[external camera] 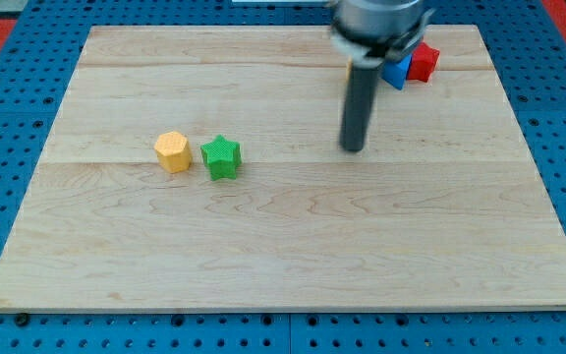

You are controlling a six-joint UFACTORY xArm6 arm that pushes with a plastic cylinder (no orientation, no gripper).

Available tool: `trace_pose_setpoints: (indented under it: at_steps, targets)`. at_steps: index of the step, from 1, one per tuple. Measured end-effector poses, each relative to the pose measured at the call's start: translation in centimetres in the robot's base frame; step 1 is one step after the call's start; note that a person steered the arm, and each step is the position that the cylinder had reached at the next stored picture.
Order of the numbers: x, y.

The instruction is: Place the yellow hexagon towards the left side of green circle

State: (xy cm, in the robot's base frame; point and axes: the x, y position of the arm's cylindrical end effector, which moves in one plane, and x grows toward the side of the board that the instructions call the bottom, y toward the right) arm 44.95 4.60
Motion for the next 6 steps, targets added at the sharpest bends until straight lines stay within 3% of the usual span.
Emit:
trace_pose_setpoints:
  at_steps: [1,3,5,6]
  targets:
    - [4.0,-12.8]
    - [1.9,-23.9]
    - [-0.4,-13.6]
    - [-3.8,-12.9]
